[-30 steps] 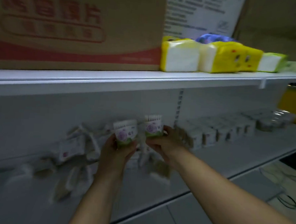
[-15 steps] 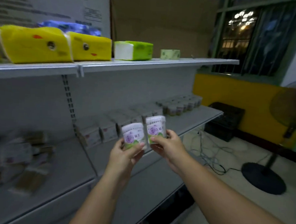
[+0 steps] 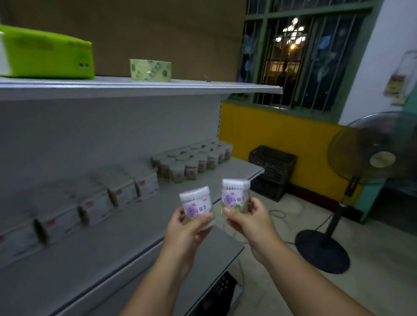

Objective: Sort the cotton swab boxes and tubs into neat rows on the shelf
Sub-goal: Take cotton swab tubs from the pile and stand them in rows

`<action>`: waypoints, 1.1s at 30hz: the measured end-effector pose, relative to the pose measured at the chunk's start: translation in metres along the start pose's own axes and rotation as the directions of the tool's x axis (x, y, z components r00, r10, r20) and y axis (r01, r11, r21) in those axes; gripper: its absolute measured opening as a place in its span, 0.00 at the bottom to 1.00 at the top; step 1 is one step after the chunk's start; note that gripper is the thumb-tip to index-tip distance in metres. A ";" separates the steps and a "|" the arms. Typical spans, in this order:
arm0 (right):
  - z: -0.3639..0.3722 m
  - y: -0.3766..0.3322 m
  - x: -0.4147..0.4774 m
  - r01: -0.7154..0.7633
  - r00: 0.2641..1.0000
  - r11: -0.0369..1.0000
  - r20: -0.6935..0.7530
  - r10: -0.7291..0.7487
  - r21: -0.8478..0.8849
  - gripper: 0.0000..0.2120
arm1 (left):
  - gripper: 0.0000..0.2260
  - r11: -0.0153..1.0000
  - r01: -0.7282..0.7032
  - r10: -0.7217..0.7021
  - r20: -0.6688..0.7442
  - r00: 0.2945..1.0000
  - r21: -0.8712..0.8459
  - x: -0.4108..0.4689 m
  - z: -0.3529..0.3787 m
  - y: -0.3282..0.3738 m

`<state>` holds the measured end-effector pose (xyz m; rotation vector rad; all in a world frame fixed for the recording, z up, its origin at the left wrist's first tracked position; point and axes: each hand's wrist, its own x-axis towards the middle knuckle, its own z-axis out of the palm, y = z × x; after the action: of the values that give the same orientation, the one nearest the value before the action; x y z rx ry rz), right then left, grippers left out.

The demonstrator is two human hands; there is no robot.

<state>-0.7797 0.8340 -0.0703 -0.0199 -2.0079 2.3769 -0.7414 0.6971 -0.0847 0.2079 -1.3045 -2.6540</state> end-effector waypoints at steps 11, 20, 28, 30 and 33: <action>-0.078 0.006 0.187 -0.024 1.000 0.955 0.012 0.028 -0.295 0.23 | 0.24 0.936 -0.067 0.081 -0.026 0.996 0.346 0.180 0.079 -0.063; -0.101 0.037 0.354 0.108 0.991 0.889 0.118 -0.061 -0.446 0.26 | 0.24 0.802 -0.121 0.306 -0.228 0.924 0.585 0.285 0.120 -0.119; -0.101 0.049 0.476 0.416 0.869 0.654 0.487 -0.081 -0.632 0.14 | 0.20 0.669 0.046 0.433 -0.439 0.787 0.742 0.359 0.162 -0.158; -0.102 0.053 0.494 0.436 0.859 0.625 0.507 -0.073 -0.647 0.18 | 0.24 0.632 0.095 0.482 -0.487 0.729 0.769 0.372 0.165 -0.163; -0.098 0.062 0.509 0.515 0.821 0.560 0.561 -0.105 -0.649 0.24 | 0.28 0.614 0.171 0.509 -0.552 0.661 0.771 0.383 0.166 -0.165</action>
<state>-1.2868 0.9363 -0.1425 0.9034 -2.7829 1.1651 -1.1641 0.8400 -0.1333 1.0650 -1.8641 -1.3048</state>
